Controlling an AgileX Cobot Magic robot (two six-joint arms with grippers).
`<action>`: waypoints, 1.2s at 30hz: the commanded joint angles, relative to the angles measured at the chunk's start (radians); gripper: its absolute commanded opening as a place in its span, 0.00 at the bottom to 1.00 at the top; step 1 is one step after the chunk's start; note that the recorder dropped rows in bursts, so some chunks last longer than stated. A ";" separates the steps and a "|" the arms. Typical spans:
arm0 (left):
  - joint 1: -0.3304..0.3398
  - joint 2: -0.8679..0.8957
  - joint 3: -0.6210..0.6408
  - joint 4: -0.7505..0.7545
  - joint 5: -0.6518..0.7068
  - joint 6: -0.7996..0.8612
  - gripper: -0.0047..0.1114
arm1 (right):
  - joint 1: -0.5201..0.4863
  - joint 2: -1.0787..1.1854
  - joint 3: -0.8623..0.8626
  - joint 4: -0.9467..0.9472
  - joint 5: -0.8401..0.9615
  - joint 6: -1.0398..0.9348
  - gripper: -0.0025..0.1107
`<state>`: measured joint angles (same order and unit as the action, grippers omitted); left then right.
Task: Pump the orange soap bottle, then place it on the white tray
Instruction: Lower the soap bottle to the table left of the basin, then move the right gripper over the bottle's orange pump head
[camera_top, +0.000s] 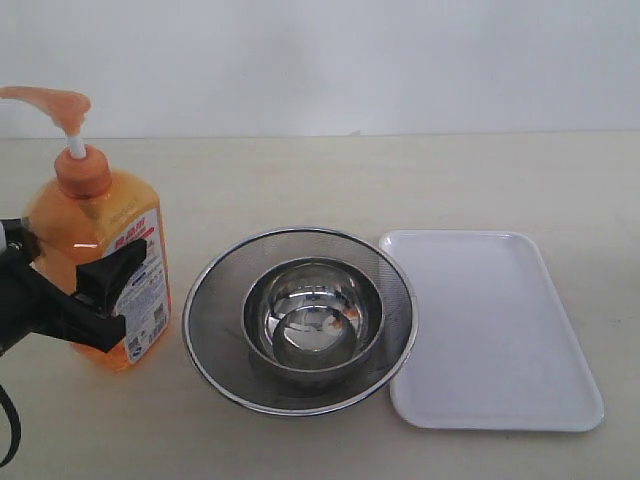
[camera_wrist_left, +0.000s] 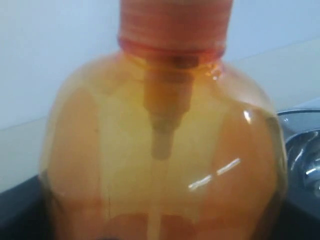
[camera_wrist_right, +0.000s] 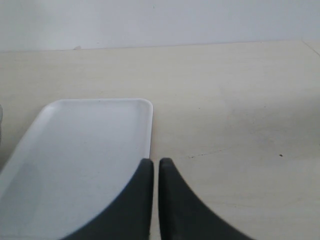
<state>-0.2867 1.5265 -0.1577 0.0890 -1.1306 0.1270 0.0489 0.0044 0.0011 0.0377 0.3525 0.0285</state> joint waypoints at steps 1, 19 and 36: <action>-0.004 -0.005 -0.022 0.035 -0.090 0.006 0.08 | -0.006 -0.004 -0.001 0.000 -0.010 -0.004 0.03; -0.004 -0.005 -0.066 0.057 0.001 0.144 0.08 | -0.006 -0.004 -0.001 0.000 -0.010 -0.004 0.03; -0.004 -0.005 -0.066 0.002 0.033 0.157 0.08 | -0.006 -0.004 -0.001 -0.049 -0.072 -0.048 0.03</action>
<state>-0.2867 1.5288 -0.2095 0.1009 -1.0343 0.2903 0.0489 0.0044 0.0011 0.0071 0.3294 0.0000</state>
